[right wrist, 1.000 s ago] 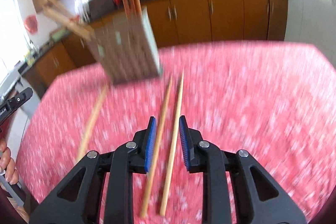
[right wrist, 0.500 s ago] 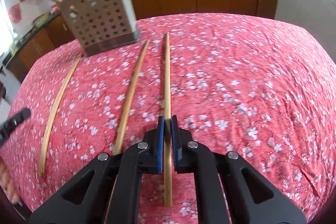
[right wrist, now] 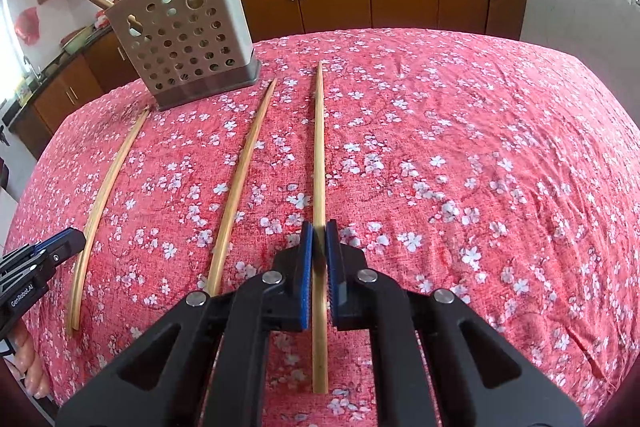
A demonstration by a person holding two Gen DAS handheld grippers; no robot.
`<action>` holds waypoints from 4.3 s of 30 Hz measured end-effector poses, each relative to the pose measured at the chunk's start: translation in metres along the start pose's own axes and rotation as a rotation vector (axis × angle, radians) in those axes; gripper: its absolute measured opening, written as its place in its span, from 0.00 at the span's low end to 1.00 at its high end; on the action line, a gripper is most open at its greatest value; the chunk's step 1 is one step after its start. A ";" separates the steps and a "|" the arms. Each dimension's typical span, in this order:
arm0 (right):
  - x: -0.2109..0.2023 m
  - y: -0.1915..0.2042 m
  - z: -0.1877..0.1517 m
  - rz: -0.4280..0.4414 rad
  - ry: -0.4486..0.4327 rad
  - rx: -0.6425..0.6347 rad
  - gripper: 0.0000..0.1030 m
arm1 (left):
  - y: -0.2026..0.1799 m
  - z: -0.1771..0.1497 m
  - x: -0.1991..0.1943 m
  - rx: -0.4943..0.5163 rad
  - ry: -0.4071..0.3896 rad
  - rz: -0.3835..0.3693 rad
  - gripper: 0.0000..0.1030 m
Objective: Organize utensils
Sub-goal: 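Grasp a bamboo chopstick with the right tool while the left tool grasps another, then lift both held chopsticks upright and carry them over the beige holder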
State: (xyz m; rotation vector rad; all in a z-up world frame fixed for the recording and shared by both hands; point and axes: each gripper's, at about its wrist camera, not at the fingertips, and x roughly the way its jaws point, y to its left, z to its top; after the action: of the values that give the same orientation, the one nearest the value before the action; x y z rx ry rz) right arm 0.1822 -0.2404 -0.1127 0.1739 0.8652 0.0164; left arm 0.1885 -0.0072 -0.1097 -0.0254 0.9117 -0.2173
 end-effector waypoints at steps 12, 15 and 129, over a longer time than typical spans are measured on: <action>0.000 -0.003 0.001 0.001 -0.001 -0.022 0.08 | 0.031 0.015 0.004 -0.066 0.001 0.126 0.08; 0.002 -0.012 0.006 -0.015 -0.009 0.015 0.08 | 0.055 0.022 0.006 -0.127 -0.005 0.148 0.08; -0.118 -0.028 0.047 -0.018 -0.381 0.071 0.08 | 0.054 0.055 -0.139 -0.120 -0.392 0.058 0.08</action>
State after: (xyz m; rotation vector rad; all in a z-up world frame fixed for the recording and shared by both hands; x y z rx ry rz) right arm 0.1400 -0.2845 0.0022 0.2271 0.4875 -0.0627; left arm 0.1586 0.0692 0.0268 -0.1479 0.5327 -0.0973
